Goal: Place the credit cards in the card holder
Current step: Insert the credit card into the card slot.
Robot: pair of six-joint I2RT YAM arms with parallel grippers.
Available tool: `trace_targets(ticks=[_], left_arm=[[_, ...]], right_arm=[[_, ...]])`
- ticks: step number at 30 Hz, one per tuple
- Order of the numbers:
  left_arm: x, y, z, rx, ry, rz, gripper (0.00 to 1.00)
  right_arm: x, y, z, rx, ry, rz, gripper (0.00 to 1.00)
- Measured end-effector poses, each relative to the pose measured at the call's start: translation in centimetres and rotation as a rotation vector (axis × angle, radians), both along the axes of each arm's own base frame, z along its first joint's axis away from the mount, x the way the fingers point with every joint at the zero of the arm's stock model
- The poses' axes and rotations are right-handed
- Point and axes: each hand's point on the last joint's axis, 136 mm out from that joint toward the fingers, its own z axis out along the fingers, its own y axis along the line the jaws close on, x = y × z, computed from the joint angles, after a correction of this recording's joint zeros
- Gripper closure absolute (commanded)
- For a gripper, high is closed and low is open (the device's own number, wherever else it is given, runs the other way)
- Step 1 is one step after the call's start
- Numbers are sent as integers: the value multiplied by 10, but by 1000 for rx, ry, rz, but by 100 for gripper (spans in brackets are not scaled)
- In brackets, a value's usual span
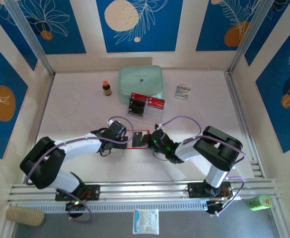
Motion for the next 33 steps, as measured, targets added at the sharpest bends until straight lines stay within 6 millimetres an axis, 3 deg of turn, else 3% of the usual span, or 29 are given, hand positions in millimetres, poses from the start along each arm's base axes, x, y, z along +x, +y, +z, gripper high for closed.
trace_targets(ticks=[10,33], left_arm=[[0,0,0,0,0,0,0],[0,1,0,1,0,2,0]], right_arm=[[7,2,1,23,10,8,100],[-1,8,-4,21,16,35,100]])
